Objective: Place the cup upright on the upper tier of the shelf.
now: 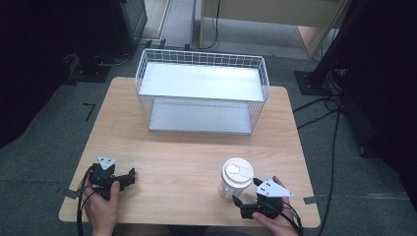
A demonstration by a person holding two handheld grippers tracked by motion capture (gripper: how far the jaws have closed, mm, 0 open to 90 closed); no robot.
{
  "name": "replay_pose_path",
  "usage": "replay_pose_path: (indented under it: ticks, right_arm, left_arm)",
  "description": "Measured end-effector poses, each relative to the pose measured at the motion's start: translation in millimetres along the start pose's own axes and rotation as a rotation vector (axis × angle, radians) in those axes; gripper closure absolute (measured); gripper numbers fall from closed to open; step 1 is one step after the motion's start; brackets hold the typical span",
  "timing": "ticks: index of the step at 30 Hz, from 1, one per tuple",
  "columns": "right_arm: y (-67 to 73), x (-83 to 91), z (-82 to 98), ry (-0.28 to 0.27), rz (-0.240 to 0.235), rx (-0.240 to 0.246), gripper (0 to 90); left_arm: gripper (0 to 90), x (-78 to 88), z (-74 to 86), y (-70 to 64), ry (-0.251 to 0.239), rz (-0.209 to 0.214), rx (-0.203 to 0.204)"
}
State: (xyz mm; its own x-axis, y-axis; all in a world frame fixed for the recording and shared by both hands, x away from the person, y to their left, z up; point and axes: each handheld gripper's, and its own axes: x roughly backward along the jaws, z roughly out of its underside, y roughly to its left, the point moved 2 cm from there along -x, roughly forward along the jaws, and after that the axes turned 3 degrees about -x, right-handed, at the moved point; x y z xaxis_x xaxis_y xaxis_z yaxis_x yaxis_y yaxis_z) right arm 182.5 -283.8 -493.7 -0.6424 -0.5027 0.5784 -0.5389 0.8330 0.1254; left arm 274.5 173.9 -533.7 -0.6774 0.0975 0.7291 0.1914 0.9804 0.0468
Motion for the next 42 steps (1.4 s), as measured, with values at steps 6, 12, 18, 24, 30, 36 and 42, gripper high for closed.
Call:
replay_pose_path:
  ticks: [6,12,18,24,30,36,42]
  right_arm:
    - [7.8,-8.8,-6.1,-0.044,-0.021,-0.038,6.8]
    - [11.8,-12.4,-11.7,-0.091,-0.039,-0.075,9.1]
    - [18.4,-15.4,-18.4,-0.177,0.002,-0.079,14.0]
    - [21.8,-17.7,-22.0,-0.221,0.023,-0.088,14.1]
    - [23.8,-20.9,-27.9,-0.267,0.034,-0.102,14.1]
    - [26.2,-31.1,-35.8,-0.287,0.047,-0.101,14.0]
    - [29.1,-36.8,-40.3,-0.305,0.056,-0.110,14.0]
  left_arm:
    - [0.0,0.0,0.0,0.0,0.000,0.000,0.000]
    - [0.0,0.0,0.0,0.1,0.000,0.000,-0.001]
    - [0.0,0.0,0.0,0.0,0.000,0.000,0.000]
    - [0.0,0.0,0.0,0.0,0.000,0.000,0.000]
    - [0.0,0.0,-0.1,0.0,0.000,0.000,0.000]
    - [0.0,0.0,-0.1,0.0,0.000,0.000,0.000]
    - [0.0,-0.6,-0.5,-0.5,-0.003,0.002,0.000]
